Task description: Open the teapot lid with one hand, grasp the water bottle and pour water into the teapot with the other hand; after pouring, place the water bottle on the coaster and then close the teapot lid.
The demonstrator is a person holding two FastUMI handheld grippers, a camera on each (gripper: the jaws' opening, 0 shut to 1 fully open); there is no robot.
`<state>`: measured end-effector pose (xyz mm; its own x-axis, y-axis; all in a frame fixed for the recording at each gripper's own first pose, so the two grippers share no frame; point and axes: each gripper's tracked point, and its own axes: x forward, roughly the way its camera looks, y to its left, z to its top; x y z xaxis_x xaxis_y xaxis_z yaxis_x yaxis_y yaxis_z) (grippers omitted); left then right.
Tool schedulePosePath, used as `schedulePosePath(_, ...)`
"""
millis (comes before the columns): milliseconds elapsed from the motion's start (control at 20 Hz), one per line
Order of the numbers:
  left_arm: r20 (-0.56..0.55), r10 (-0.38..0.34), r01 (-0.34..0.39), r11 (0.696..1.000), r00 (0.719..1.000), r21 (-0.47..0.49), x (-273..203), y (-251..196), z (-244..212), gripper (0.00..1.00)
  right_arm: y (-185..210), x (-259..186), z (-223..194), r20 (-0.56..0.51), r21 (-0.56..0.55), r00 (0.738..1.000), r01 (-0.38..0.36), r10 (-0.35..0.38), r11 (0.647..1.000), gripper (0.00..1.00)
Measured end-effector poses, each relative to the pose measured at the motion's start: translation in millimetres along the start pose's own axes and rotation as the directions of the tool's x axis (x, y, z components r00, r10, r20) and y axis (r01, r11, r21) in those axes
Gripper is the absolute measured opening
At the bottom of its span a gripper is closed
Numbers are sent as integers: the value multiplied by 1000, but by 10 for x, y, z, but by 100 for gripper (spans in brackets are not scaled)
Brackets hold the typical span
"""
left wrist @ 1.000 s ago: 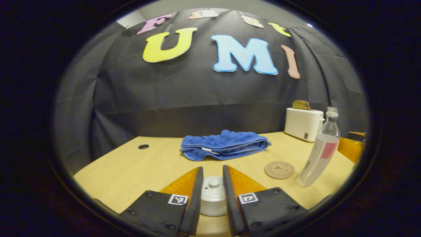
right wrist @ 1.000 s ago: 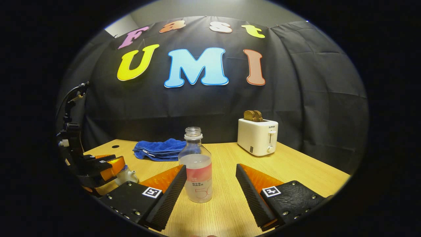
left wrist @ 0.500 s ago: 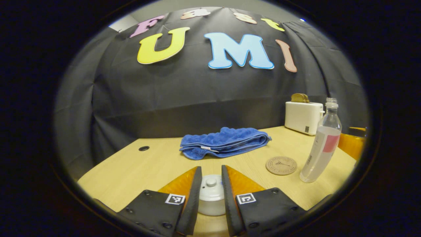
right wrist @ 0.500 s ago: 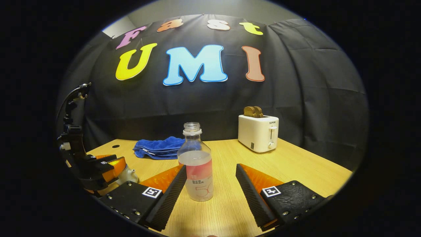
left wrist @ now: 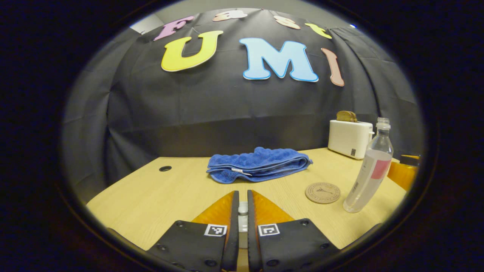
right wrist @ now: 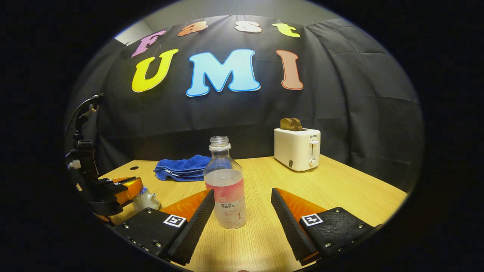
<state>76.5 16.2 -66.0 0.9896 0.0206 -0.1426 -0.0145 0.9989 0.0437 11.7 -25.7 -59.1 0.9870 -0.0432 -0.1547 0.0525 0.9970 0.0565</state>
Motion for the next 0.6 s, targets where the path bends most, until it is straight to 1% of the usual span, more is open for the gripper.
schedulePosePath(150, 18, -21, 22, 998, 1000, -52, -13, 35, 55, 17, 16, -2, -10, -2, -2, 1000, -8, 8, 1000, 95)
schedulePosePath(400, 63, -40, 45, 995, 997, -91, -57, 108, 217, 17, 79, 5, -8, 6, -33, 1000, -25, 25, 999, 95)
schedulePosePath(500, 74, -39, 47, 993, 997, -106, -70, 179, 266, 17, 95, 21, -19, 4, -46, 1000, -25, 26, 999, 95)
schedulePosePath(600, 80, -24, 33, 994, 996, -108, -70, 306, 311, 16, 103, 47, -39, -1, -56, 1000, -24, 24, 998, 95)
